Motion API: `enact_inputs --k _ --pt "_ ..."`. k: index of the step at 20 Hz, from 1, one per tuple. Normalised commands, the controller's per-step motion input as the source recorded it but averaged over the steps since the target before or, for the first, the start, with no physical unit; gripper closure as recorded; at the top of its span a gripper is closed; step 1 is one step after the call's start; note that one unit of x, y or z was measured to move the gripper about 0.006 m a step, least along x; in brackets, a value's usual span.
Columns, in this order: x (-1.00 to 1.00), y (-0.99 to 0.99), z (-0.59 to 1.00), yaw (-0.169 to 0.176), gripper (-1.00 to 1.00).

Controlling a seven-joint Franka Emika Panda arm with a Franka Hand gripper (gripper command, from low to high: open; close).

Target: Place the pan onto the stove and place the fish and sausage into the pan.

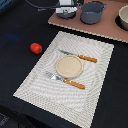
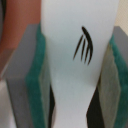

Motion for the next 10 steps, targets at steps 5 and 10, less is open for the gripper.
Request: enact_inputs --k 5,10 --pt "-0.17 0.55 0.0 0.03 1.0" --pt "-0.24 0.59 -0.03 0.041 1.0"
